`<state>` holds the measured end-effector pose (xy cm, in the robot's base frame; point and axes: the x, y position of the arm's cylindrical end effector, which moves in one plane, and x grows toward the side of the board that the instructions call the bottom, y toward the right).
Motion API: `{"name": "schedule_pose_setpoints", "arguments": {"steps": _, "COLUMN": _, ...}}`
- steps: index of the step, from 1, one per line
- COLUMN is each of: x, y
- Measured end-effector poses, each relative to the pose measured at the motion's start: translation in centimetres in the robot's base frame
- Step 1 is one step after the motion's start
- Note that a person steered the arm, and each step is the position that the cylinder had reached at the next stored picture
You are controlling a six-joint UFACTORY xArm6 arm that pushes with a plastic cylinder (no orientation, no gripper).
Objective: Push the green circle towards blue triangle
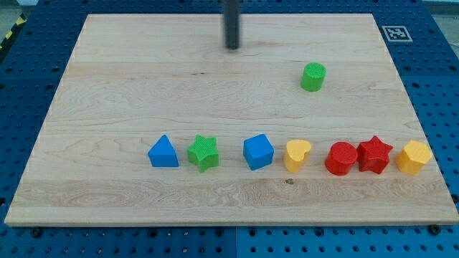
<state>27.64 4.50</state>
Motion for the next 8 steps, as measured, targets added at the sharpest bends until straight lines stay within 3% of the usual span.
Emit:
{"name": "schedule_pose_setpoints", "arguments": {"steps": 1, "x": 1.5, "y": 11.9}}
{"name": "schedule_pose_setpoints", "arguments": {"steps": 2, "x": 5.5, "y": 19.8}}
{"name": "schedule_pose_setpoints", "arguments": {"steps": 4, "x": 11.2, "y": 18.9}}
{"name": "schedule_pose_setpoints", "arguments": {"steps": 8, "x": 9.4, "y": 6.1}}
